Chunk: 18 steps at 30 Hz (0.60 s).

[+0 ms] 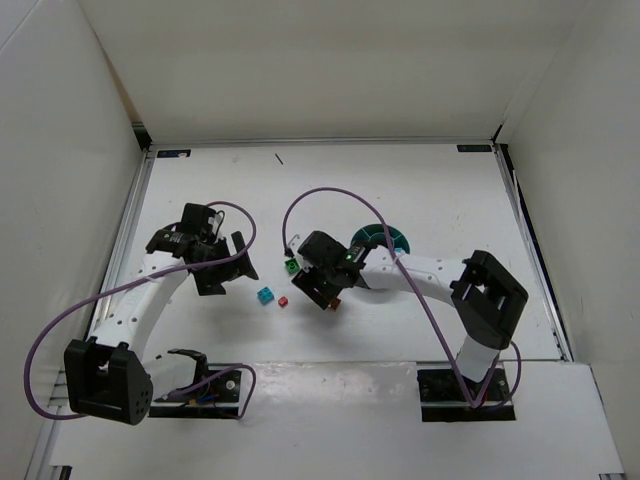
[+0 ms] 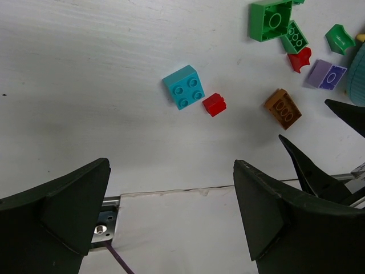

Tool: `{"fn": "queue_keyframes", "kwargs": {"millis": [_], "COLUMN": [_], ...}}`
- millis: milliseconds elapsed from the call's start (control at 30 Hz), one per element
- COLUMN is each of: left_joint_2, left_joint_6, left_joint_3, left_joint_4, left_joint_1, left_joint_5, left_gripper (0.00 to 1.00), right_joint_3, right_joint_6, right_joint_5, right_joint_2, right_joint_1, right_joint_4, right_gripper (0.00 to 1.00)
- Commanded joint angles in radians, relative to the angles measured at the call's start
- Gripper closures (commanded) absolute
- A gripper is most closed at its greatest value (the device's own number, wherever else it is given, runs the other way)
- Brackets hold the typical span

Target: Sort the legos into containers by color

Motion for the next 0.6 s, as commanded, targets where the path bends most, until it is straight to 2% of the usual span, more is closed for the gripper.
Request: {"fn": "queue_keyframes", "kwargs": {"millis": [0, 300, 567], "left_joint_2": [-0.012, -0.015, -0.012], "left_joint_6": [-0.010, -0.012, -0.007], "left_joint_3": [-0.004, -0.005, 0.015], "left_joint_4": [0.007, 0.003, -0.014], "left_joint_1": [0.005, 0.006, 0.003], "left_joint_5": [0.017, 0.020, 0.005], "left_gripper": [0.00, 0.00, 0.00], "right_joint_3": [0.046, 0.057, 0.020], "right_joint_6": [-0.047, -0.090, -0.102], "right_joint_5": [-0.014, -0.040, -0.150], "right_joint_2": [0.029, 0.091, 0.109], "right_joint_1": [-0.002, -0.024, -0.082], "right_joint_4": [0.044, 0.062, 0.093], "right_gripper": [0.29, 0.30, 0.38]}}
